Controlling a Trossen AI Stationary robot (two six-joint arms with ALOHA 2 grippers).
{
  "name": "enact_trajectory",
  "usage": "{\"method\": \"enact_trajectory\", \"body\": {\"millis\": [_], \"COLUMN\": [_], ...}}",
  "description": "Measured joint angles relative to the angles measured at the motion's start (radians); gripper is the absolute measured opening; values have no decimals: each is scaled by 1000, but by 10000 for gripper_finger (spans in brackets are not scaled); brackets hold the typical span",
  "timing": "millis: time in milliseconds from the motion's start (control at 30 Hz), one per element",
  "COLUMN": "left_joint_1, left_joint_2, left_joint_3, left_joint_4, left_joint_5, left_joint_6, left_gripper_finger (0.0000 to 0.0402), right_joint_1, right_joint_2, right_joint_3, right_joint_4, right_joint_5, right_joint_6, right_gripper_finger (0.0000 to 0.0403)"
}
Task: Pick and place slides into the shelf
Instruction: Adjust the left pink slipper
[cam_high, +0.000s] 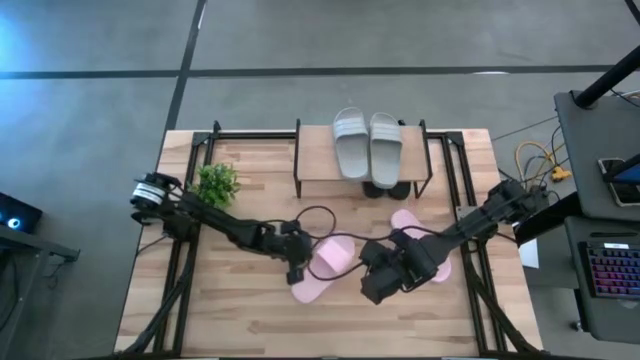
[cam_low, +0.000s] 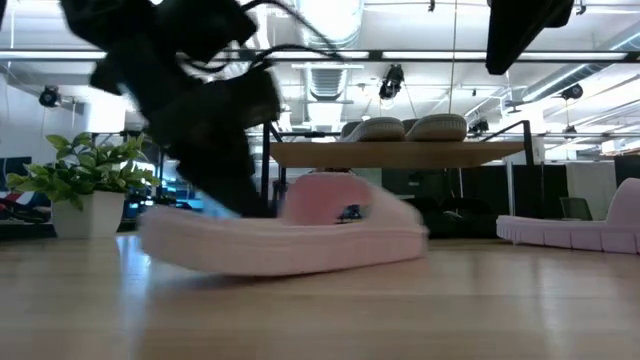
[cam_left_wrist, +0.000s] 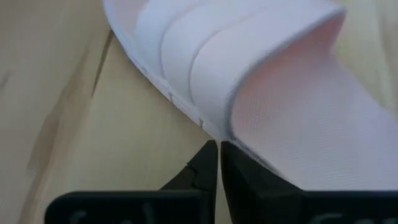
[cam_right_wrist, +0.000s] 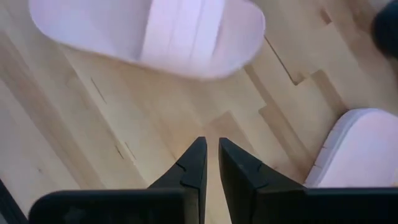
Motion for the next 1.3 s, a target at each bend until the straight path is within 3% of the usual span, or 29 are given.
{"method": "enact_trajectory", "body": {"millis": [100, 333, 567, 733, 1167, 1300], "left_joint_1": [7, 8, 0, -9, -29, -30], "left_joint_2": [48, 81, 27, 7, 11, 12], "left_joint_3": [68, 127, 120, 117, 59, 55], "left_joint_4": [2, -181, -324, -322, -259, -221], "left_joint_5": [20, 32, 32, 32, 30, 31], "left_joint_6": [40, 41, 39, 39, -15, -17], "left_gripper_finger": [6, 6, 6, 6, 6, 6], "right_joint_1": [6, 5, -11, -22, -125, -169], "right_joint_2": [2, 15, 15, 37, 119, 113], "right_joint_3": [0, -50, -233, -330, -367, -367], "right_joint_4": [7, 78, 409, 603, 719, 707], "right_joint_5": [-5, -124, -203, -202, -144, -50], "right_joint_6": [26, 45, 139, 182, 65, 44], "right_gripper_finger": [33, 33, 33, 33, 33, 33]}}
